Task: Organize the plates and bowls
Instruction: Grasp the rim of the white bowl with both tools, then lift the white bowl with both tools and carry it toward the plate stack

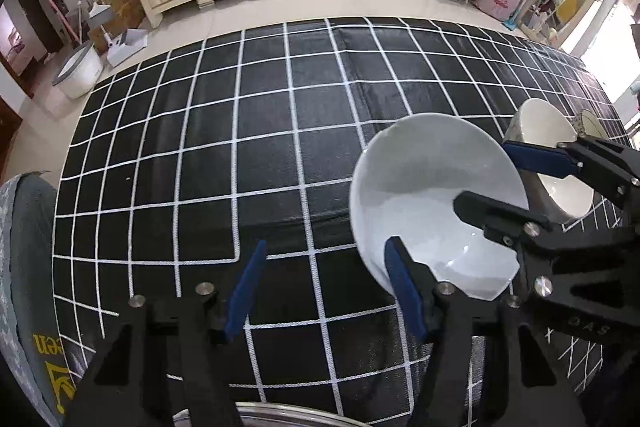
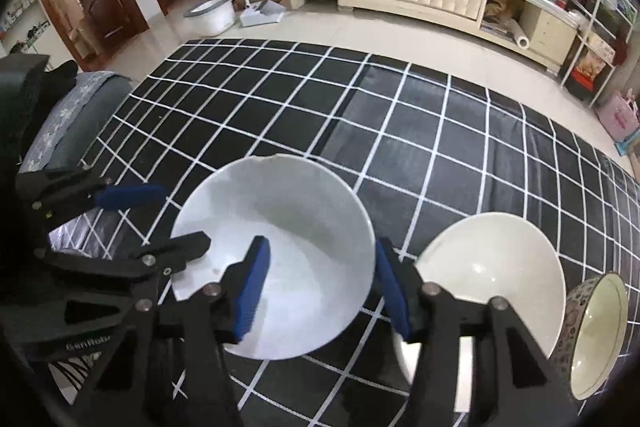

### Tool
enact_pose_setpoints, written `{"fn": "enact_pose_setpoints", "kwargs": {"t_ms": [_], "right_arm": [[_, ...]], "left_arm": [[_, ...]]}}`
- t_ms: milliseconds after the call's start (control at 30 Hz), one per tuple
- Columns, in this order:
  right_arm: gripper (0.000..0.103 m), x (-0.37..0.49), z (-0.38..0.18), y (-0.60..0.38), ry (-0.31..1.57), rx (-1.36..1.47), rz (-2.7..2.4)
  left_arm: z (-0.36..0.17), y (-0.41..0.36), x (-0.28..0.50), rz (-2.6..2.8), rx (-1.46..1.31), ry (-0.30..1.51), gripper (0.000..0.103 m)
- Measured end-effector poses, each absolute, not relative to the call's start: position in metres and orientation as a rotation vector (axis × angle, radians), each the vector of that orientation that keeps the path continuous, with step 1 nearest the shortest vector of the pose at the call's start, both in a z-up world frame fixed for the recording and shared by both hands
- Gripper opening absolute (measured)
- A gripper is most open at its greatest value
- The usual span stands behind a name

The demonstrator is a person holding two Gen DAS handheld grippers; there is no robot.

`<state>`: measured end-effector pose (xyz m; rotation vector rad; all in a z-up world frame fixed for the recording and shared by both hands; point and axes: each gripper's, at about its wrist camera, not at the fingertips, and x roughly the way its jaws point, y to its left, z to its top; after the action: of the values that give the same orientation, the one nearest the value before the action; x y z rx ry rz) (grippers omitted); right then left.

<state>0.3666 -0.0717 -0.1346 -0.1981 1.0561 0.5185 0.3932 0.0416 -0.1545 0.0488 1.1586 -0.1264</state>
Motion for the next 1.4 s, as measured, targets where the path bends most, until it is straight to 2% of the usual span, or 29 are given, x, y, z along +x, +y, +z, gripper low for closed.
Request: {"fn": "enact_pose_setpoints", "kwargs": {"t_ms": [133,367,500,633,1133,1400], "right_arm": [[0.048,0.370,-0.135,-0.071,1.056,-0.218,0.520],[0.037,0.374,-0.140,-0.062,1.085,-0.340,0.495],[0.030,0.373,-0.143,-0.062,1.105,-0.379,0.474],[0.016,0.370,-0.144,-0.065,1.102,-0.389,0.455],[0.012,0.350,-0.130,-0.076,1.103,-0.300,0.459],[0.012,0.326,-0.092,-0.093,1.061,-0.242,0.439]], "left_arm": [[-0.155,0.033,0.393,-0.134,0.055,1.163,0.040],[-0.157,0.027,0.397,-0.146,0.061,1.183,0.028],[-0.156,0.015,0.396,-0.158,0.091,1.185,0.015],[-0.156,0.015,0.392,-0.147,0.106,1.192,0.014],[-0.146,0.015,0.364,-0.161,0.118,1.207,0.013],[-0.109,0.008,0.334,-0.159,0.140,1.147,0.013]]}}
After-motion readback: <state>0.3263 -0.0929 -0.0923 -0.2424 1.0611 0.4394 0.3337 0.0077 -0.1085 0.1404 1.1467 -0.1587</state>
